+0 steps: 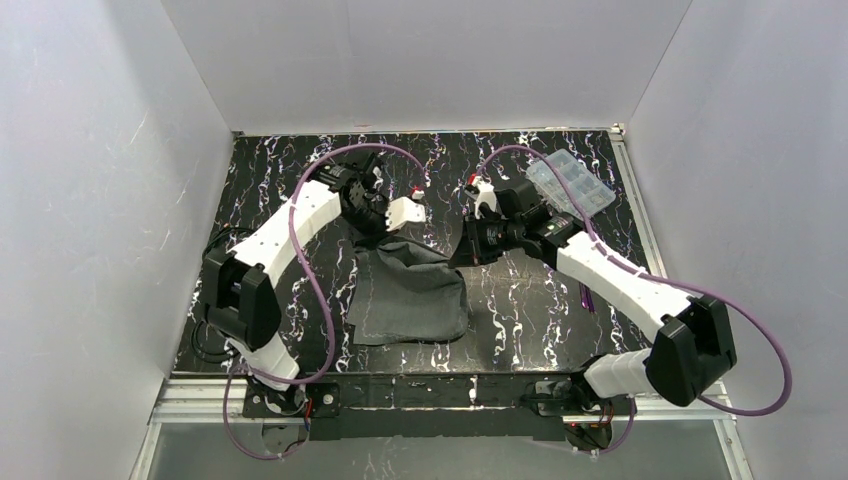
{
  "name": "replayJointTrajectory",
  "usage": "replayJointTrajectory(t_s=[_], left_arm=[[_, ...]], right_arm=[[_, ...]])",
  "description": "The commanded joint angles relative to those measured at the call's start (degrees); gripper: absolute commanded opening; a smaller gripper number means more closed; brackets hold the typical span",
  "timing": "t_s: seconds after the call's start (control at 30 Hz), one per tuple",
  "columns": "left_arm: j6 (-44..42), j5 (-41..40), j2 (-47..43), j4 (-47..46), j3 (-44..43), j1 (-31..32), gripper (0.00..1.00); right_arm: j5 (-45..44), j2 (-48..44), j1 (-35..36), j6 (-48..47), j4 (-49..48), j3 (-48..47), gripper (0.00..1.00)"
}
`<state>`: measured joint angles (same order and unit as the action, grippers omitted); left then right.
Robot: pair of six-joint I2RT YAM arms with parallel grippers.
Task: Fold the napkin into a case and place the utensils inside
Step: Turn over the upper triangle folded napkin at the center of the board.
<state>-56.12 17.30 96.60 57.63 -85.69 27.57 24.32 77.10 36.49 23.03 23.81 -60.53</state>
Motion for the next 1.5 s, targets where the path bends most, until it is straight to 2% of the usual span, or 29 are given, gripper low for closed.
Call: replayJointTrajectory(t_s=[0.0,0.2,0.47,0.6,0.7,0.8,0.87,0.93,1.07,1.17,1.3,1.47], left_arm=[[0.86,3.4,-8.01,6.11,-4.35,-0.26,0.0],[2.35,8.78,-18.76,18.46,-7.26,1.99,0.0],[6.57,15.58,-30.43,32.7,-3.66,5.75,0.0],[7.65,16.19,-31.09,36.08,-2.77,5.91,0.0],[6.36,9.27,-30.46,29.69,2.64,5.72,0.0],[1.52,4.05,-24.1,21.52,7.43,3.57,0.0],[-0.73,3.64,-15.08,17.35,6.35,0.83,0.0],[-1.63,2.67,-1.95,13.56,1.4,-2.13,0.0],[-2.05,0.67,16.83,9.45,-11.21,-4.12,0.0],[-2.49,-0.52,25.37,7.88,-18.93,-4.14,0.0],[-2.55,-1.25,31.47,7.59,-26.61,-4.2,0.0],[-0.9,-3.87,34.22,2.82,-28.91,-4.77,0.0]], right_arm=[[5.09,-5.43,0.15,-1.04,0.1,-3.23,0.01],[4.11,-12.22,4.86,2.8,3.08,-2.45,0.01],[-5.51,-18.56,24.37,11.61,4.76,-2.62,0.01],[-10.47,-19.4,25.71,12.58,7.05,-4.24,0.01],[-16.72,-16.96,22.49,8.68,10.78,-5.89,0.01],[-10.64,-10.42,10.2,5.59,9.32,-3.71,0.01],[-7.22,-6.55,1.84,4.01,4.88,0.34,0.01],[-3.59,-1.09,-4.65,2.4,0.28,3.2,0.01],[-0.92,10.06,-7.08,-1.21,-3.01,1.29,0.01],[-0.3,15.16,-8.25,-1.68,-6.13,0.69,0.01],[-0.83,18.21,-10.75,-0.91,-10.97,0.29,0.01],[-3.38,24.35,-12.6,-2.82,-12.52,-4.31,0.01]])
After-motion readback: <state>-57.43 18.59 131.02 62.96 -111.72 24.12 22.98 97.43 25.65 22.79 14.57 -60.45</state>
